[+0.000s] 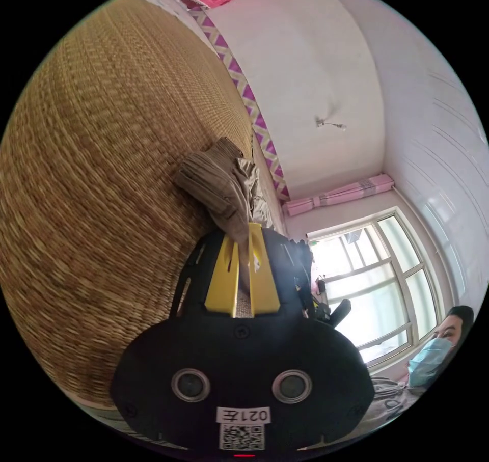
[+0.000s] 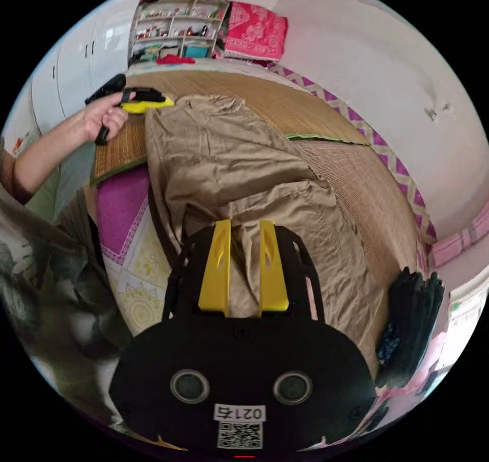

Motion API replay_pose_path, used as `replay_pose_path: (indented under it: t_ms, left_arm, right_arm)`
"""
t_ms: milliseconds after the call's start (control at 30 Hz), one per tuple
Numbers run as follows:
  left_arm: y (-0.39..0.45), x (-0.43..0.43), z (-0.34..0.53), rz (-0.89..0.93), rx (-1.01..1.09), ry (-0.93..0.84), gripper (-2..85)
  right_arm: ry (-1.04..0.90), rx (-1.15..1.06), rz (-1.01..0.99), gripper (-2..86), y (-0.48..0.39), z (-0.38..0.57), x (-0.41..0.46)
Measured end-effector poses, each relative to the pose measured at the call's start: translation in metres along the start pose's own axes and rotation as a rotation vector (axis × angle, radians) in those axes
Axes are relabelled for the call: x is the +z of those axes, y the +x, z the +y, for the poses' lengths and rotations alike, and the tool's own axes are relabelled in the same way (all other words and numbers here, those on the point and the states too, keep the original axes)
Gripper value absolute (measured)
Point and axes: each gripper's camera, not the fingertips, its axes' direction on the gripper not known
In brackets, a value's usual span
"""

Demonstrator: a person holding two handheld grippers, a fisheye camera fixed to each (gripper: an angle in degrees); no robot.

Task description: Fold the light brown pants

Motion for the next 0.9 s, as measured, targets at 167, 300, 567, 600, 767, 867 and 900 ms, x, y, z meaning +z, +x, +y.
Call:
replay_pose_path:
  t_ms: [167,300,567,600,767,867,900]
  left_arm:
    - [-0.040,-0.010,0.035,-0.013,0.024,-0.003,-0.8]
    - [-0.078,-0.016,0.063,0.004,0.014,-0.005,-0.8]
    - [-0.134,-0.024,0.113,-0.001,0.025,-0.001,-0.8]
    - [-0.142,-0.024,0.120,-0.002,0.025,-0.001,-0.8]
    - [-0.173,-0.026,0.146,-0.007,0.031,0.001,-0.8]
    - [-0.192,-0.027,0.159,-0.007,0.030,0.002,-0.8]
    - [-0.200,-0.027,0.164,-0.005,0.027,0.001,-0.8]
  right_arm:
    - [-0.075,-0.027,-0.053,2.5,-0.024,-0.024,0.038]
    - [0.026,0.225,-0.244,0.3,0.018,-0.004,0.038]
    - [0.018,0.034,-0.206,8.1,-0.014,0.042,0.038]
    - [0.004,0.009,-0.184,7.9,-0.021,0.044,0.042]
    - [-0.072,-0.087,-0.055,3.4,-0.045,0.073,0.070]
    - [-0.051,0.013,-0.106,0.0,-0.016,0.104,0.071]
    - [-0.039,0.046,-0.131,-0.1,-0.008,0.112,0.070]
